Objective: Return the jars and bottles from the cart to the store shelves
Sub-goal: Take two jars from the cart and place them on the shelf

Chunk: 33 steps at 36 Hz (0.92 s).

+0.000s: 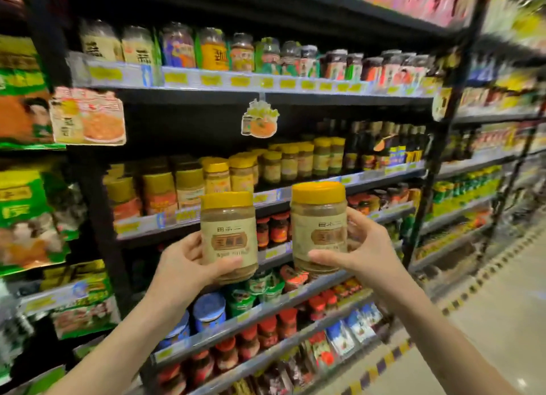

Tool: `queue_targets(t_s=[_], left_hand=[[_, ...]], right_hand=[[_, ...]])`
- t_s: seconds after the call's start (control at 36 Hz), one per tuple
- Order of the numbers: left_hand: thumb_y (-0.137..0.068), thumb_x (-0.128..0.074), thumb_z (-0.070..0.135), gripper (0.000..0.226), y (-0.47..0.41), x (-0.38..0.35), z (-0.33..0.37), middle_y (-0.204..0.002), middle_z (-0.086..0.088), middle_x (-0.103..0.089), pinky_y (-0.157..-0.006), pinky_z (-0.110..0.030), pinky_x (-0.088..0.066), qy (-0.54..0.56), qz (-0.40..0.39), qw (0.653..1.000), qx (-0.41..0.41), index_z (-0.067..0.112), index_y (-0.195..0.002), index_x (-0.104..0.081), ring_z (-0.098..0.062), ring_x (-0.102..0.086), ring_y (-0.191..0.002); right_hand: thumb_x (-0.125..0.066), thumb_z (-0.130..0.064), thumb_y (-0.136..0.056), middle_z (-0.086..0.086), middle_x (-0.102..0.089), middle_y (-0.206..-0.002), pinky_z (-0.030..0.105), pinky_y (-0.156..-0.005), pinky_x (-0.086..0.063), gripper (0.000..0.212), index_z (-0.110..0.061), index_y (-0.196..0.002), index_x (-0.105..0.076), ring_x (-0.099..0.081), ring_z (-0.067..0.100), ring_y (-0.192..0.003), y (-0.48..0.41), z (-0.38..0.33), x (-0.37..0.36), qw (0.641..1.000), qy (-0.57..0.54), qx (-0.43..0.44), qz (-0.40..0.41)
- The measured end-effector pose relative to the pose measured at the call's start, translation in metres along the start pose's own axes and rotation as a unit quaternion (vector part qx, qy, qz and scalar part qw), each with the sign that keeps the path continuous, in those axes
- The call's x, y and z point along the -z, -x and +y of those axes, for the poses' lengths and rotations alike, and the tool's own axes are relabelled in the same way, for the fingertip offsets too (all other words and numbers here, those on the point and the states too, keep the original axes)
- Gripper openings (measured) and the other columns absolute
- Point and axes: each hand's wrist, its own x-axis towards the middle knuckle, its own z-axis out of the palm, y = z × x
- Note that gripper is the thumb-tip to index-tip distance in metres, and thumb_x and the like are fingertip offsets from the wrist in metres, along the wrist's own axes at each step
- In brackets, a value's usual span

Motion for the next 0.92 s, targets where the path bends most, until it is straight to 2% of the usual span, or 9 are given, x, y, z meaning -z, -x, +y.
queue_targets(t_s=[0.11,0.25,0.36,0.44,0.5,0.61,0.75,0.81,0.92], left_hand=[[-0.029,-0.087,0.037,0.076,-0.036,-0.021,-0.001,-0.09,0.01,-0.075,-0.069,-0.018,-0.056,0.014,-0.011,1.0,-0.005,0.022,-0.099,-0.064,-0.005,-0.071,-0.085],[-0.038,-0.082,0.022,0.071,-0.088,-0.038,-0.008,-0.095,0.009,-0.073,-0.063,-0.012,-0.054,0.004,-0.031,0.999,-0.007,0.022,-0.106,-0.061,-0.002,-0.07,-0.086],[-0.035,-0.084,0.027,0.081,-0.133,-0.046,-0.011,-0.101,0.01,-0.072,-0.074,-0.018,-0.053,0.001,-0.04,0.999,-0.007,0.024,-0.112,-0.058,-0.003,-0.068,-0.091],[-0.046,-0.083,0.012,0.058,-0.165,-0.052,-0.015,-0.08,0.02,-0.073,-0.06,-0.012,-0.053,-0.004,-0.038,0.999,-0.006,0.03,-0.094,-0.058,0.005,-0.068,-0.079],[-0.048,-0.082,0.008,0.055,-0.183,-0.054,-0.017,-0.073,0.026,-0.071,-0.06,-0.014,-0.052,-0.013,-0.039,0.999,-0.007,0.035,-0.088,-0.056,0.007,-0.068,-0.075],[-0.036,-0.083,0.015,0.063,-0.212,-0.052,-0.02,-0.083,0.016,-0.072,-0.074,-0.024,-0.052,-0.006,-0.029,0.999,0.014,0.036,-0.088,-0.055,-0.003,-0.069,-0.084],[-0.037,-0.081,0.014,0.06,-0.233,-0.045,-0.023,-0.075,0.024,-0.072,-0.056,-0.012,-0.052,-0.012,-0.032,0.999,0.021,0.032,-0.089,-0.057,0.004,-0.069,-0.075],[-0.036,-0.081,0.014,0.063,-0.24,-0.041,-0.025,-0.082,0.02,-0.074,-0.058,-0.012,-0.054,-0.007,-0.024,0.999,0.027,0.028,-0.094,-0.059,0.0,-0.07,-0.079],[-0.036,-0.083,0.017,0.069,-0.248,-0.035,-0.026,-0.093,0.009,-0.075,-0.064,-0.017,-0.056,-0.001,-0.011,0.999,0.039,0.023,-0.101,-0.062,-0.008,-0.071,-0.087]], right_hand=[[-0.089,-0.031,-0.047,-0.006,-0.072,-0.105,0.032,-0.085,-0.056,0.08,-0.026,-0.12,-0.058,-0.068,0.008,-0.098,-0.035,0.023,0.011,1.0,0.001,-0.007,0.014],[-0.09,-0.024,-0.045,-0.006,-0.072,-0.101,0.025,-0.08,-0.056,0.078,-0.027,-0.116,-0.058,-0.069,0.007,-0.093,-0.084,0.05,0.015,1.0,0.0,-0.004,0.021],[-0.091,-0.023,-0.043,-0.008,-0.073,-0.097,0.022,-0.076,-0.056,0.076,-0.029,-0.112,-0.059,-0.07,0.006,-0.089,-0.128,0.069,0.012,1.0,-0.01,0.0,0.02],[-0.093,-0.036,-0.037,-0.005,-0.072,-0.101,0.028,-0.079,-0.057,0.092,-0.026,-0.121,-0.056,-0.07,0.009,-0.091,-0.164,0.083,0.008,1.0,-0.02,-0.003,0.02],[-0.092,-0.043,-0.032,-0.001,-0.071,-0.104,0.032,-0.081,-0.057,0.101,-0.025,-0.124,-0.053,-0.07,0.012,-0.092,-0.186,0.094,0.004,0.999,-0.029,-0.005,0.018],[-0.093,-0.037,-0.038,-0.002,-0.069,-0.11,0.034,-0.084,-0.056,0.091,-0.027,-0.121,-0.056,-0.068,0.011,-0.097,-0.226,0.111,-0.004,1.0,-0.027,0.003,0.016],[-0.091,-0.027,-0.044,-0.004,-0.07,-0.106,0.016,-0.074,-0.053,0.079,-0.023,-0.116,-0.06,-0.068,0.002,-0.092,-0.267,0.126,-0.014,1.0,-0.008,0.011,0.003],[-0.091,-0.026,-0.045,-0.004,-0.07,-0.105,0.013,-0.073,-0.051,0.078,-0.022,-0.117,-0.06,-0.067,0.001,-0.092,-0.281,0.13,-0.018,1.0,-0.001,0.013,-0.007],[-0.09,-0.029,-0.043,-0.002,-0.07,-0.106,0.021,-0.078,-0.055,0.079,-0.02,-0.115,-0.059,-0.068,0.004,-0.092,-0.304,0.145,-0.025,1.0,-0.003,0.007,-0.027]])
